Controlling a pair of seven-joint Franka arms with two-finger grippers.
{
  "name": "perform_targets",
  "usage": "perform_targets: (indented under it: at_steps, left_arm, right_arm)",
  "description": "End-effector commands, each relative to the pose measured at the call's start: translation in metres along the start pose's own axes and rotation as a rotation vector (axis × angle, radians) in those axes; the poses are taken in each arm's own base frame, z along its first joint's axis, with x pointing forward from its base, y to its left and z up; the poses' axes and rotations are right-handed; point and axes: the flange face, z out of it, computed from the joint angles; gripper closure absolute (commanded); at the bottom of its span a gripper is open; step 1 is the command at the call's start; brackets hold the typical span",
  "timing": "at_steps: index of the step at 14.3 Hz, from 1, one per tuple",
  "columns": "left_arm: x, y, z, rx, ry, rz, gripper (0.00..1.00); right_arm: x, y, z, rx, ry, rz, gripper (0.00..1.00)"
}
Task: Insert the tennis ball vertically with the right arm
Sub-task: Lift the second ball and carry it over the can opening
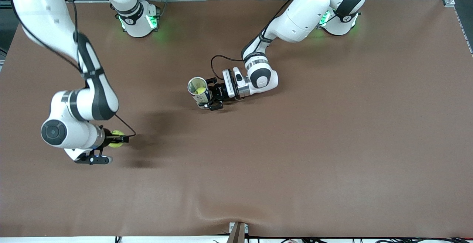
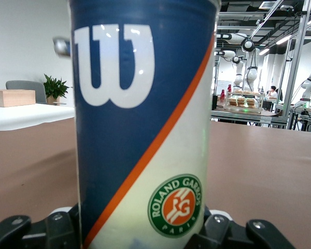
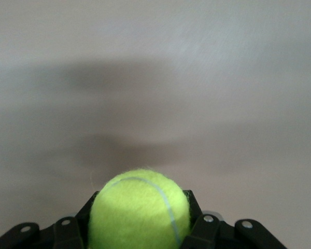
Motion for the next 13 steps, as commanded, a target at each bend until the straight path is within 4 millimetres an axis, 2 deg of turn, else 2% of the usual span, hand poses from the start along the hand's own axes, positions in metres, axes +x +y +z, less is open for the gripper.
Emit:
perform_targets:
  at_steps: [1,3,4,6,8,9,13]
  left_arm:
    - [-0.024,0.011,-0.002,0.101,-0.014,0.353,0.28]
    - [-0.024,0.011,-0.002,0.101,-0.014,0.353,0.28]
    - [-0.024,0.011,-0.002,0.101,-0.014,0.353,0.28]
    - [-0.024,0.011,-0.002,0.101,-0.014,0.352,0.28]
    - [-0.025,0.012,-0.002,0.1,-0.015,0.352,0.28]
    - [-0.025,0.011,-0.002,0.101,-0.016,0.353,0.28]
    - [-0.025,0.012,-0.002,0.1,-0.015,0.352,0.28]
  right_arm:
    - [-0.055,-0.068,-0.05,-0.031,-0.044,0.09,1.0]
    - [-0.09,-0.12,-0.072,-0.002,-0.083,0.165,1.0]
    - [-0.103,-0.137,-0.077,0.007,-0.102,0.22,1.0]
    - [-0.133,-0.179,-0.083,-0.022,-0.119,0.287,1.0]
    - [-0.162,-0.219,-0.079,-0.065,-0.126,0.359,1.0]
    - [-0.173,-0.232,-0.078,-0.081,-0.124,0.379,1.0]
    - [-0.191,-0.255,-0.077,-0.088,-0.128,0.426,1.0]
